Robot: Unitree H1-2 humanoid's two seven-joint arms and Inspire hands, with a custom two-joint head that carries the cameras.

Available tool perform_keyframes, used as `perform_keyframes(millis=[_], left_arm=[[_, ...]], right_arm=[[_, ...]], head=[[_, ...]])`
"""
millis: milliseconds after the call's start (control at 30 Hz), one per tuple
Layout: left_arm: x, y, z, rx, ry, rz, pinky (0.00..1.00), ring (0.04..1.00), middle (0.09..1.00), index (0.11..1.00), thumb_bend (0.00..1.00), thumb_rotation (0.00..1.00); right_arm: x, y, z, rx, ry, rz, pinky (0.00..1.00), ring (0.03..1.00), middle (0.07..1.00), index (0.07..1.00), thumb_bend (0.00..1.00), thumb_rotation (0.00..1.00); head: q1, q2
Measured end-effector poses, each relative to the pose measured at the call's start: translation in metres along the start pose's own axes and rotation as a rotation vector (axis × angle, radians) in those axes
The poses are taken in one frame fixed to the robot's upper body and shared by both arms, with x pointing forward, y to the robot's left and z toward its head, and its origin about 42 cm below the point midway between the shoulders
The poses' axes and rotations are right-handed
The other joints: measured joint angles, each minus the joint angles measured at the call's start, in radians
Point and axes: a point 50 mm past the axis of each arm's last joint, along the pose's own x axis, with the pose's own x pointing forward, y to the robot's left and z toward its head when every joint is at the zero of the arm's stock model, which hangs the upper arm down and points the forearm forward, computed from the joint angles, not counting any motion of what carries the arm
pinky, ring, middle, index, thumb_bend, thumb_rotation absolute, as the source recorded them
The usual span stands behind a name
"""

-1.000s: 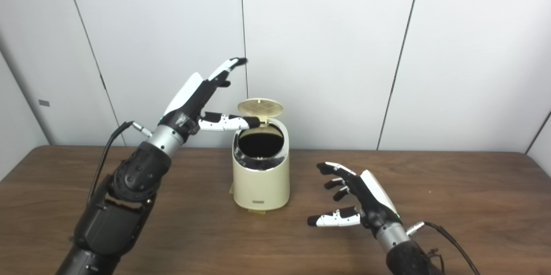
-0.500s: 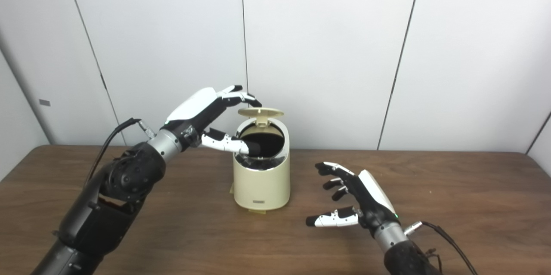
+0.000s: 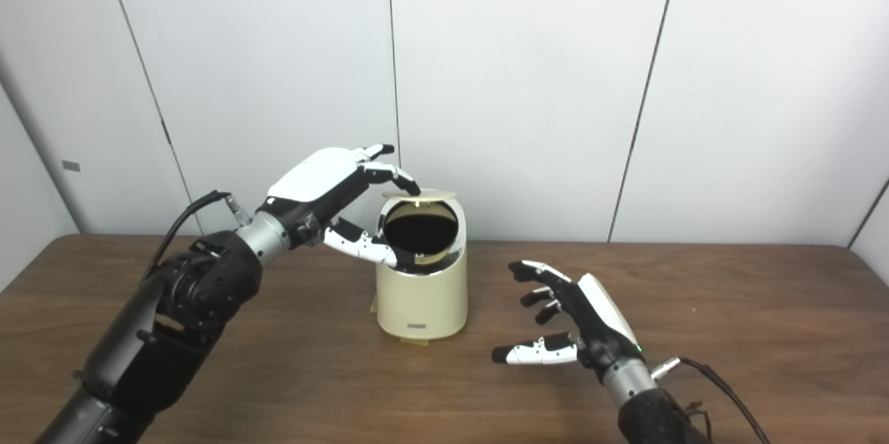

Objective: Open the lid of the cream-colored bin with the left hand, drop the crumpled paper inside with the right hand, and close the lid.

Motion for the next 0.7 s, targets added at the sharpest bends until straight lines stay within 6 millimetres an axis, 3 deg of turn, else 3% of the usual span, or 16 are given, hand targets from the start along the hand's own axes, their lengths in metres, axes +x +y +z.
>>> perform_keyframes(millis=[333,700], left_arm=[[-0.004,0.000,0.007,0.061,-0.035,-0.021,1.00,0.983,0.781,0.767,0.99,0.54],[-0.014,-0.022,0.010,0.123,-0.050,-0.092,1.00,0.969,0.769,0.771,1.00,0.53]], right_arm=[[0.001,0.002,0.002,-0.002,0.000,-0.001,0.54,0.688,0.807,0.826,0.87,0.27],[0.001,0.002,0.003,0.003,-0.003,-0.003,0.54,0.691,0.814,0.829,0.85,0.19]], head=[[-0.008,0.008],[-0.015,0.020]])
